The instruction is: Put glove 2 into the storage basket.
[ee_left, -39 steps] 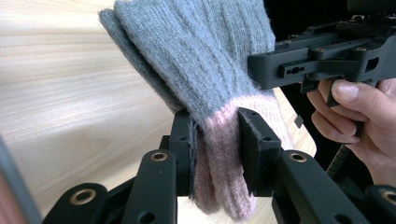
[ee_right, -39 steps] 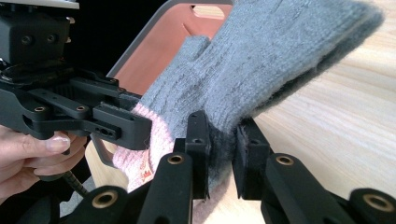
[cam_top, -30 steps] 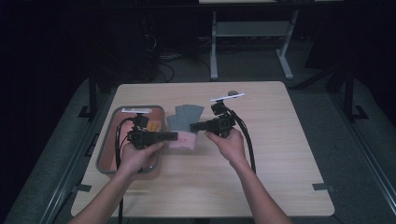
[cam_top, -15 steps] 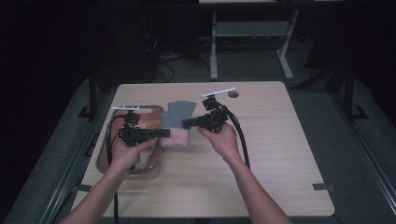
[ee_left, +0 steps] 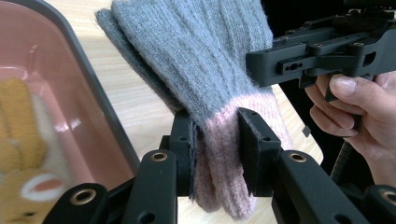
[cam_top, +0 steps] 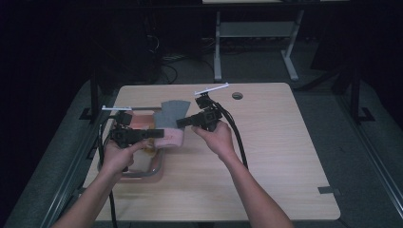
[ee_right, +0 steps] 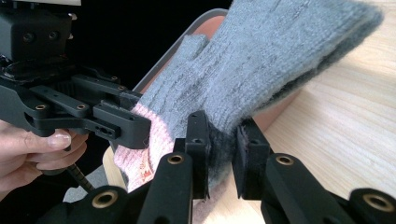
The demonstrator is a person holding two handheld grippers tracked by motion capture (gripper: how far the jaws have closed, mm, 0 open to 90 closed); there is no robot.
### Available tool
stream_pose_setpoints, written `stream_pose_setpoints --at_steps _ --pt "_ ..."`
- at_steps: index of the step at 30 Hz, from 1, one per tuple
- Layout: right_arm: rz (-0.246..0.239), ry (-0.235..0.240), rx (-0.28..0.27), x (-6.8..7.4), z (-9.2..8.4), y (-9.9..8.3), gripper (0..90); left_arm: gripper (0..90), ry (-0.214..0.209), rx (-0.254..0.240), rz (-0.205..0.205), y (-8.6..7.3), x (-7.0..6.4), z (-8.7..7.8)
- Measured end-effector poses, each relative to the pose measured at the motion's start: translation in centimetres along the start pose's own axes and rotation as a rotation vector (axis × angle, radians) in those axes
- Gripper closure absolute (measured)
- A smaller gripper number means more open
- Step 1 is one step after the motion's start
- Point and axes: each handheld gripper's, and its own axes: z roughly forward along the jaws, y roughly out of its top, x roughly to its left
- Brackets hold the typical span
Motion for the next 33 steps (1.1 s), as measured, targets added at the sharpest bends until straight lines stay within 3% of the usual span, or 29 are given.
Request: stream_pose_setpoints --at_steps 33 --pt "-0.043 0.046 0.029 3.2 3.7 2.8 77.8 69.4 0.064 -0.032 -0.008 0.2 1.8 -4.9"
